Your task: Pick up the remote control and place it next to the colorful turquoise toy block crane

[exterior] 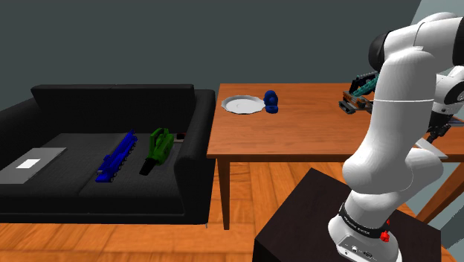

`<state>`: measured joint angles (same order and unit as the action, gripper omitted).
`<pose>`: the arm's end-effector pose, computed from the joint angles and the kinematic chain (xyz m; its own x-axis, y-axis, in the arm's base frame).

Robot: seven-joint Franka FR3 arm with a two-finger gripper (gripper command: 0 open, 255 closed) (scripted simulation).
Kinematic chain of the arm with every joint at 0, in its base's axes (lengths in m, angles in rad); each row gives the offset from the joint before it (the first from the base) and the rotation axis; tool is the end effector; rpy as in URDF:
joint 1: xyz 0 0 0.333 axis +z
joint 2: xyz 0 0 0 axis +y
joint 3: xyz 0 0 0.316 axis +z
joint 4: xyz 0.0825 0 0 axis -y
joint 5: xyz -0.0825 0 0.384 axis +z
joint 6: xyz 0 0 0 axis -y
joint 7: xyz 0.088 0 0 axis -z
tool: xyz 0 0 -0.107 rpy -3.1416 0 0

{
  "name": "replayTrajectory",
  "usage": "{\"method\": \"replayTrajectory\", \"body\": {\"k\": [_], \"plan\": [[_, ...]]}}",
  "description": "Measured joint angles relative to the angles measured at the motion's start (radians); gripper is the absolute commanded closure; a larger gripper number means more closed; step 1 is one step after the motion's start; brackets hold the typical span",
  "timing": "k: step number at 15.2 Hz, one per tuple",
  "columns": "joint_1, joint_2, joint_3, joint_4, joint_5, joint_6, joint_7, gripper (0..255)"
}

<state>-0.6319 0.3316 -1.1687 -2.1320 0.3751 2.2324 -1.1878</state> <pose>-0.1021 -0.5482 0.3404 0.6755 -0.7373 -0.0080 -0.7373 -0.6755 0.0077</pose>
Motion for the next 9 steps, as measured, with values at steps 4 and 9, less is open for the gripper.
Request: {"method": "replayTrajectory", "body": {"k": [4,9], "plan": [[0.0,0.0,0.0,0.0,0.0,0.0,0.0,0],[0.037,-0.033,-0.037,0.007,-0.038,-0.023,0.026,0]]}}
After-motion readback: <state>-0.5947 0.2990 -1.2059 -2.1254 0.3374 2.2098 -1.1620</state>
